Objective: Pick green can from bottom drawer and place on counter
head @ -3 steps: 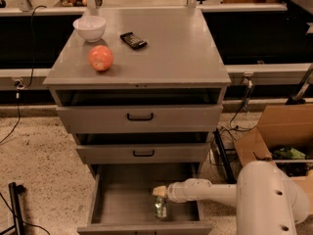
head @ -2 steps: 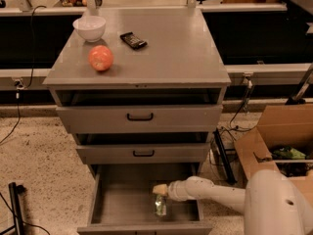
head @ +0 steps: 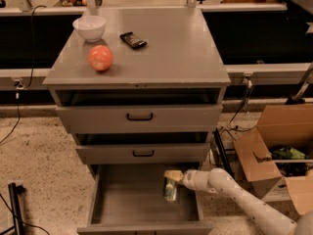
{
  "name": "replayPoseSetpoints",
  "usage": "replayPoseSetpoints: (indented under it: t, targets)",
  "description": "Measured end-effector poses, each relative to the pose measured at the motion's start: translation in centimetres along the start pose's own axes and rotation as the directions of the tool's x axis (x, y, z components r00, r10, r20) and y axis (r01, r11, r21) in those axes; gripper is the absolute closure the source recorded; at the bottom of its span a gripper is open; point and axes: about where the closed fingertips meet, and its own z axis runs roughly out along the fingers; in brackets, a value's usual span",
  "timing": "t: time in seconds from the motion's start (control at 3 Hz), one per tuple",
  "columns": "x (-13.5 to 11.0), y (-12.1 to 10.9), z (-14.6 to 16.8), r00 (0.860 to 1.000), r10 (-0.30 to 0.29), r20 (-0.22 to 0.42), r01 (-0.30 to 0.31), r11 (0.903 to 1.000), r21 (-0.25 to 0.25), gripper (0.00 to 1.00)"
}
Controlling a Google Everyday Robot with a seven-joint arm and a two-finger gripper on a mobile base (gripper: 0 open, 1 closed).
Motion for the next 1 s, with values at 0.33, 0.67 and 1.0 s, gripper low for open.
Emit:
replayPoseSetpoints:
  t: [0.33, 0.67, 1.0]
  targets:
    - [-1.9, 3.1, -5.7, 0.994, -0.088, 0.057, 0.093, 0.9927, -0.078, 1.00]
    - [-2.6, 6.9, -11.9, 0.973, -0.208, 0.104, 0.218, 0.9704, -0.103, 1.00]
    - [-3.5, 11.7, -18.4, 0.930, -0.335, 0.150, 0.353, 0.9278, -0.119, 1.00]
